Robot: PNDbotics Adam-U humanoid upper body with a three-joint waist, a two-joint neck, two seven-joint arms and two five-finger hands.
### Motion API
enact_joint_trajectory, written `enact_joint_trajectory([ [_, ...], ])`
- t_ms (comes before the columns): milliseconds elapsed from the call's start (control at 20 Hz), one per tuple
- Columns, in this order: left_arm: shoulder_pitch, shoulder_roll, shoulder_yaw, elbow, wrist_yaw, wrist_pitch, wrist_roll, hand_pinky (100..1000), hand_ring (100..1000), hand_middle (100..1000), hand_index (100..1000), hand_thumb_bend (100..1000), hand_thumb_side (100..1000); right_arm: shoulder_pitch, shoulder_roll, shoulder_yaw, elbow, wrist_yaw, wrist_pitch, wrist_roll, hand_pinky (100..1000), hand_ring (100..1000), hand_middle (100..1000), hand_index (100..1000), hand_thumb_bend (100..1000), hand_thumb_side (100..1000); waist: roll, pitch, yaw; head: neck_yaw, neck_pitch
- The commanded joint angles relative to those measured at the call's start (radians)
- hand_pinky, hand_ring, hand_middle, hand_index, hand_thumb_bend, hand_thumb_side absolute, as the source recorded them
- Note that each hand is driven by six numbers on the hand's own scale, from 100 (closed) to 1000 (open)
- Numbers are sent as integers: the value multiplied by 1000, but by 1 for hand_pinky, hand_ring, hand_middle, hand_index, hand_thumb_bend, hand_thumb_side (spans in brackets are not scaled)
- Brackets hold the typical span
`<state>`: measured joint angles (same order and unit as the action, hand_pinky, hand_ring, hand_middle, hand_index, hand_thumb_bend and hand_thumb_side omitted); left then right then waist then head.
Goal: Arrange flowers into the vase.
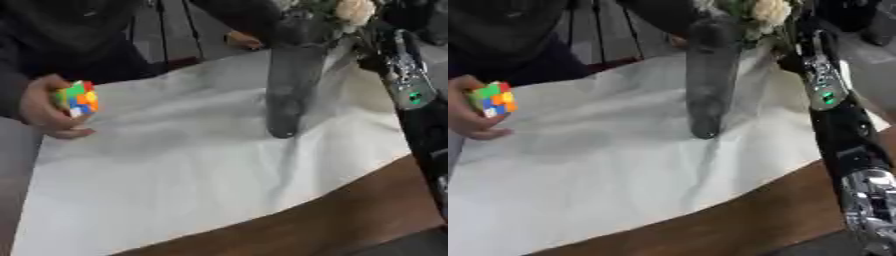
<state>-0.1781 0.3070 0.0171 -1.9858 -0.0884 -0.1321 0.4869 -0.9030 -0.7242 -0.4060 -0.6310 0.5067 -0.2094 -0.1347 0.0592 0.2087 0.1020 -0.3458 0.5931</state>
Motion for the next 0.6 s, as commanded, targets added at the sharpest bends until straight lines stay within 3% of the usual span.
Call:
enact_joint_trajectory([
  [50,-7,24,12,-14,-5,-1,4,720,667,643,833,523,967,-17,-60,7,-16,-34,-16,-2,100,100,100,185,246,170,-20,-37,-2,-4,1],
  [300,-6,24,13,-14,-6,-1,5,720,667,643,832,524,967,-17,-60,15,-16,-43,-45,2,100,316,230,287,237,235,-23,-35,-4,-6,2],
  [450,-5,24,12,-14,-6,-1,5,721,667,642,832,524,968,-17,-60,20,-13,-35,-60,1,252,392,334,250,202,269,-23,-34,-4,-8,3],
  [600,-4,25,13,-14,-6,0,6,721,667,642,832,524,967,-17,-60,18,-11,-33,-65,-8,285,411,357,225,193,267,-23,-35,-3,-9,4],
])
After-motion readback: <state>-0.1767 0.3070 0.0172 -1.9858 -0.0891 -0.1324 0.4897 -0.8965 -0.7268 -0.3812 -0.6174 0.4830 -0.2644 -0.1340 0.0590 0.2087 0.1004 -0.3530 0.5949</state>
